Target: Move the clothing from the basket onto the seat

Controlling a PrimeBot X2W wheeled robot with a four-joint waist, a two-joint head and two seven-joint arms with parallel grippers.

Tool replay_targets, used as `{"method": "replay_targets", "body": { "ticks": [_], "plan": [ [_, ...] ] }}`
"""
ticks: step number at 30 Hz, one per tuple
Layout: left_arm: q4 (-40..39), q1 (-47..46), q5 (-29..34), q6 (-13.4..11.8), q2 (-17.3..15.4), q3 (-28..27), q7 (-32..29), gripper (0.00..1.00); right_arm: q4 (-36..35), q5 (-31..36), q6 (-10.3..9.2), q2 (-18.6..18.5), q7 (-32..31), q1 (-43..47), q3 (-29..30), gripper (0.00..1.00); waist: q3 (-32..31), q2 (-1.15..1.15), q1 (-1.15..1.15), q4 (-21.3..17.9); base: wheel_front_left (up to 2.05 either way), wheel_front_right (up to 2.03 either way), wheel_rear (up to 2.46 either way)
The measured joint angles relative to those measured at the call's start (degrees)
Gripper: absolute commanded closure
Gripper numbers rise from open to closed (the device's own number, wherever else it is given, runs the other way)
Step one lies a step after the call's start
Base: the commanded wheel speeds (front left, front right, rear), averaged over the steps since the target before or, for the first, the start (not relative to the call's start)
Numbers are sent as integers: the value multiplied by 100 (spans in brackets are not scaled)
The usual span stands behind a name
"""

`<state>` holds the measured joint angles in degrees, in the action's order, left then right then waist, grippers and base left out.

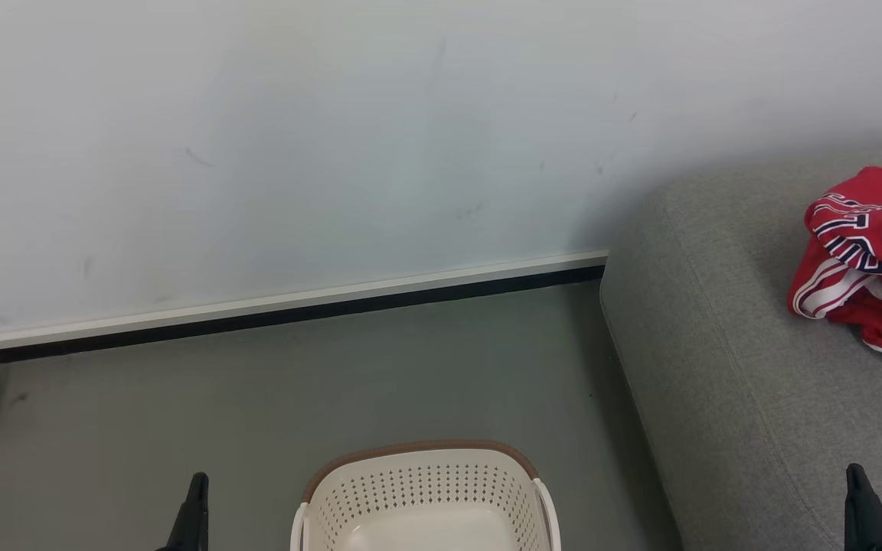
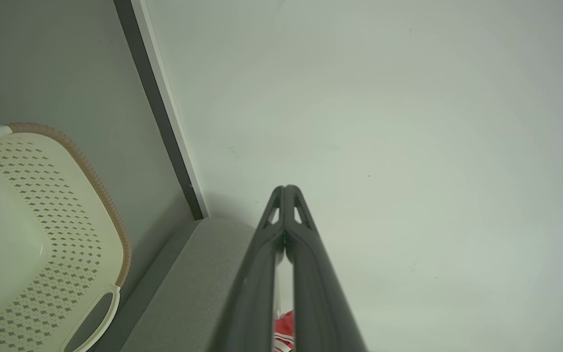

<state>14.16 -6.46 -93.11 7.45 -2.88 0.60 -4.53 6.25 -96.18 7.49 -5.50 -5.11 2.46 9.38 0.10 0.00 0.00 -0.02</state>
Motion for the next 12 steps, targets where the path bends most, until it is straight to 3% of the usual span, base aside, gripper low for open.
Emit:
{"method": "replay_targets", "body": {
  "ticks": [12],
  "plan": [
    [0,-1,0,0,0,0,0,100,0,27,-1,21,-21,-20,23,100,0,0,0,0,0,0,0]
  ]
}}
